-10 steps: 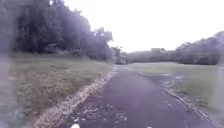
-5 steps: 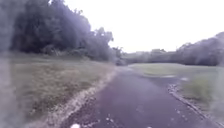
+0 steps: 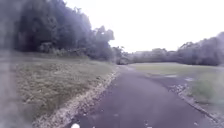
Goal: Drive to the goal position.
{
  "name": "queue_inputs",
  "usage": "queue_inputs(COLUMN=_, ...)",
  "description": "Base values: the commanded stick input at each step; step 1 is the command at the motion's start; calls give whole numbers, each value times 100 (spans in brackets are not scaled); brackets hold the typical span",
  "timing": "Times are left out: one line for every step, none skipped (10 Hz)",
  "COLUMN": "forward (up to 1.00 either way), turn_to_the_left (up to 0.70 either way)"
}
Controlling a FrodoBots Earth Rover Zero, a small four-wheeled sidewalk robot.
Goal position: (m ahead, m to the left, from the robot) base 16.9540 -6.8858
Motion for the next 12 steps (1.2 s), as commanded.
queue_inputs(forward=70, turn_to_the_left=0)
queue_inputs(forward=70, turn_to_the_left=0)
queue_inputs(forward=70, turn_to_the_left=-2)
queue_inputs(forward=70, turn_to_the_left=-17)
queue_inputs(forward=70, turn_to_the_left=-32)
queue_inputs(forward=70, turn_to_the_left=-22)
queue_inputs(forward=70, turn_to_the_left=-7)
queue_inputs(forward=70, turn_to_the_left=0)
queue_inputs(forward=70, turn_to_the_left=0)
queue_inputs(forward=70, turn_to_the_left=0)
queue_inputs(forward=70, turn_to_the_left=0)
queue_inputs(forward=70, turn_to_the_left=0)
